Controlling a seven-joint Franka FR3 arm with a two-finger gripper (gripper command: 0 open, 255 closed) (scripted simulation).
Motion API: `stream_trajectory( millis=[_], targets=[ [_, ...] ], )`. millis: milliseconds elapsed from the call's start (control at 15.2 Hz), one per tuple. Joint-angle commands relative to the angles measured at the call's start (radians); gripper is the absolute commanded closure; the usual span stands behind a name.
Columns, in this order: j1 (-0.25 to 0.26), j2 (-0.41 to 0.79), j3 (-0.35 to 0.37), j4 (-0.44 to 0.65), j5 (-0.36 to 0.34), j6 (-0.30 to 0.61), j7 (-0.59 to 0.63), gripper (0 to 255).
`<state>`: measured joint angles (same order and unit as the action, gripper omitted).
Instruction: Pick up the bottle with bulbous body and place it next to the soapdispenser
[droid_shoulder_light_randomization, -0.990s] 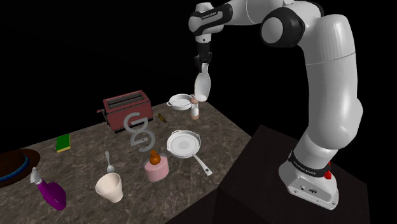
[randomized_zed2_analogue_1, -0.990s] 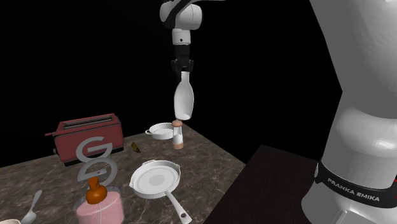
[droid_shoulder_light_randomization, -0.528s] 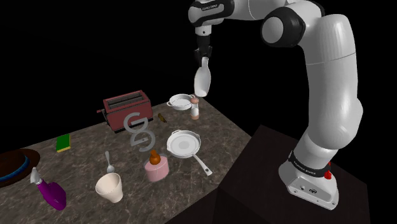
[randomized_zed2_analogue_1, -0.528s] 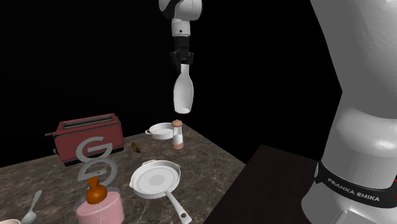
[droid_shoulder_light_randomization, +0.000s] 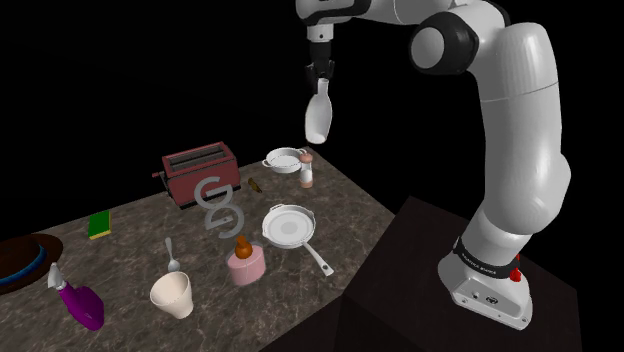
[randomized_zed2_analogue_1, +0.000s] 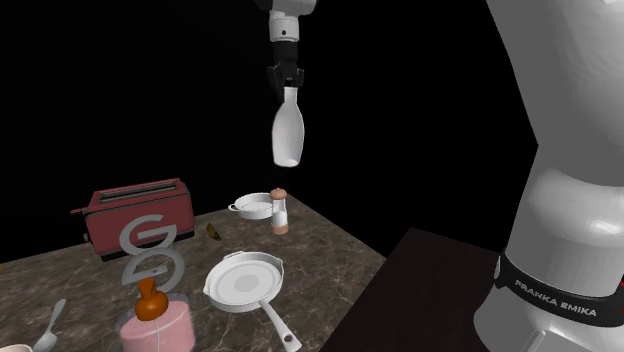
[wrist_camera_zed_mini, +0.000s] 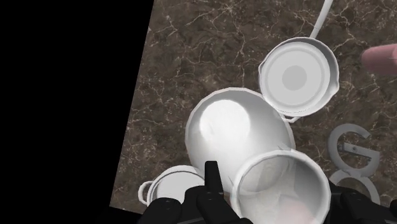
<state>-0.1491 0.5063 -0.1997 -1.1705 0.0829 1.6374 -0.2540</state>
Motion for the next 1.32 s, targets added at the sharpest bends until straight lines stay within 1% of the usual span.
stream_trajectory(
  millis=[0, 264, 594, 924, 1254],
  targets=[
    [-0.003, 0.006, 0.000, 0.029, 0.001, -0.023, -0.001, 255],
    [0.066, -0.040, 0.018, -0.055, -0.012, 0.016, 0.079, 255],
    [0.146, -0.068, 0.044, -0.115, -0.025, 0.049, 0.180, 255],
    [0.221, -0.068, 0.073, -0.132, -0.033, 0.067, 0.281, 255],
    [0.293, -0.042, 0.101, -0.108, -0.040, 0.070, 0.381, 255]
  ],
)
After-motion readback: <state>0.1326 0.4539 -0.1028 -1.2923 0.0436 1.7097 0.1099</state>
